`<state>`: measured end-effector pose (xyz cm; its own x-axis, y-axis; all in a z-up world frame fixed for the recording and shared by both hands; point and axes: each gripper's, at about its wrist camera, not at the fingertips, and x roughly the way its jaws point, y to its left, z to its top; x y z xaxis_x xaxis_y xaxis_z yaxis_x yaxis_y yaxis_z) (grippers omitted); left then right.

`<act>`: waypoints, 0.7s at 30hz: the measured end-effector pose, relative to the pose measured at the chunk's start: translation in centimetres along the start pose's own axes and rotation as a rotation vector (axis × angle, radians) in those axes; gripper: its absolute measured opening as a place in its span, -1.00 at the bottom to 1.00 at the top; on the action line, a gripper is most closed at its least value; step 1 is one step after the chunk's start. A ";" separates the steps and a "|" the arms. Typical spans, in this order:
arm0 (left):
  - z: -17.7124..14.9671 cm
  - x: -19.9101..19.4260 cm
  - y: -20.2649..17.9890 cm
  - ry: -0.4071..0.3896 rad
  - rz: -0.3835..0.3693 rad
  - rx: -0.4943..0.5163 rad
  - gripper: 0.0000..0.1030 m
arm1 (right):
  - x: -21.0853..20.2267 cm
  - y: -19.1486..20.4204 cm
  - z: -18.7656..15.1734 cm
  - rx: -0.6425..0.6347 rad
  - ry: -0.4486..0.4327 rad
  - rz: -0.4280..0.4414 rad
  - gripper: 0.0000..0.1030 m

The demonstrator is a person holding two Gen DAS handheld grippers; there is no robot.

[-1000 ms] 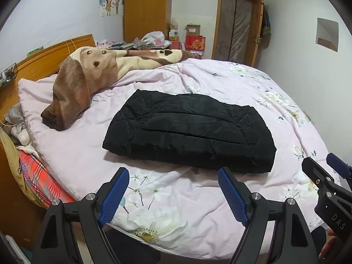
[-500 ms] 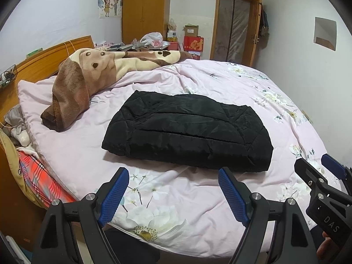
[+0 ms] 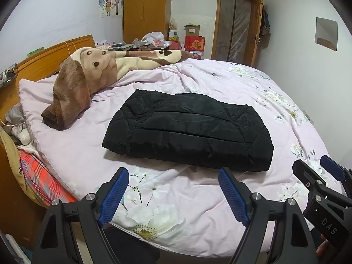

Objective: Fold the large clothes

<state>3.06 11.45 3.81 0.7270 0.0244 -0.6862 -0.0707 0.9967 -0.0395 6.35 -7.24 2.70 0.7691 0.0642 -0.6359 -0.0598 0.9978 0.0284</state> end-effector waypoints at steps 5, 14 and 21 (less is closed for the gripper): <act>-0.1 0.0 0.1 0.002 -0.003 -0.003 0.61 | 0.1 0.0 -0.1 0.000 0.003 0.001 0.53; -0.4 -0.2 -0.3 -0.005 0.003 0.009 0.62 | 0.1 -0.1 -0.1 0.000 0.004 0.000 0.53; -0.6 0.1 -0.6 0.006 -0.002 0.022 0.62 | 0.1 0.0 -0.2 0.000 0.005 0.001 0.53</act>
<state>2.72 10.84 3.32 0.7230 0.0219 -0.6905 -0.0544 0.9982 -0.0254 6.31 -7.25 2.52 0.7658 0.0652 -0.6397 -0.0606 0.9977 0.0292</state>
